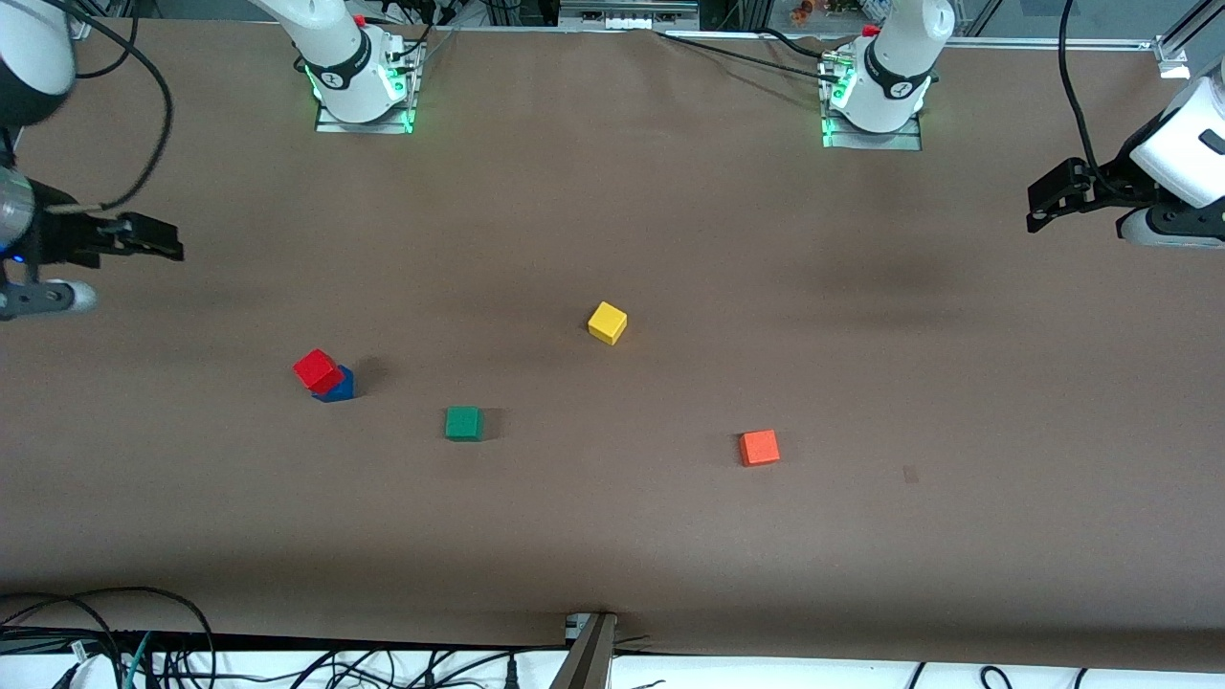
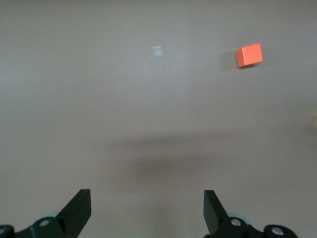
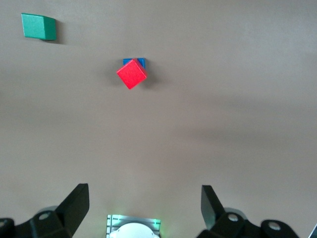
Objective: Pass red block to right arm, stack on blue
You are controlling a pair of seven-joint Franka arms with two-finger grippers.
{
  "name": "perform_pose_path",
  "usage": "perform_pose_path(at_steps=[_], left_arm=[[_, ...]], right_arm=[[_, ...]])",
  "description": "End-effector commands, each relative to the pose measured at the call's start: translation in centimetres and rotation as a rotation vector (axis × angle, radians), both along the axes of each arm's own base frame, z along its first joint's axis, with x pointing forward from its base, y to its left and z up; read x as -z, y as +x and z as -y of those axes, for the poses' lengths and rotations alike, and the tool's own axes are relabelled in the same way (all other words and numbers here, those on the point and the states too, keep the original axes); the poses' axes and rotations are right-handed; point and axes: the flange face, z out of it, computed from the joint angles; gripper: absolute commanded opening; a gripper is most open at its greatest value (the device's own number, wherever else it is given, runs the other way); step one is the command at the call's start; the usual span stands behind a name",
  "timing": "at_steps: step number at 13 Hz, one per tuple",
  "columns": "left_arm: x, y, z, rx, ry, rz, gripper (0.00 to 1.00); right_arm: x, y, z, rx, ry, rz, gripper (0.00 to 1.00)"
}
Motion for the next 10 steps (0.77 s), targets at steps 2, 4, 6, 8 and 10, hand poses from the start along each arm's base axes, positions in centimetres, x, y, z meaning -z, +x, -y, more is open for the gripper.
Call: perform_pose_path(at_steps=[2,4,6,8,10], left_arm=[[-0.4,-0.4,0.1,-0.006,-0.001,0.011,1.0],[-0.5,-0.4,0.2,-0.004,-0.003,0.014,1.0],[-0.5,-0.4,0.3,-0.004,-0.004,0.012,1.0],[-0.5,-0.4,0.4,-0.003,-0.004,0.015,1.0],[-0.5,-0.4,0.4,-0.003,-0.006,0.015,1.0]], right_arm=[[-1.7,-3.4,-0.1,-0.019,0.024,0.0,1.0],[-4.3,-4.4,1.7,0.015,0.014,0.062,1.0],[-5.7,-5.5,1.9,0.013,0.016,0.079,1.0],[-6.1,-6.3,1.6,0.009,0.02,0.05,1.0],[-6.7,-7.3,1.3,0.01,0.019,0.026,1.0]])
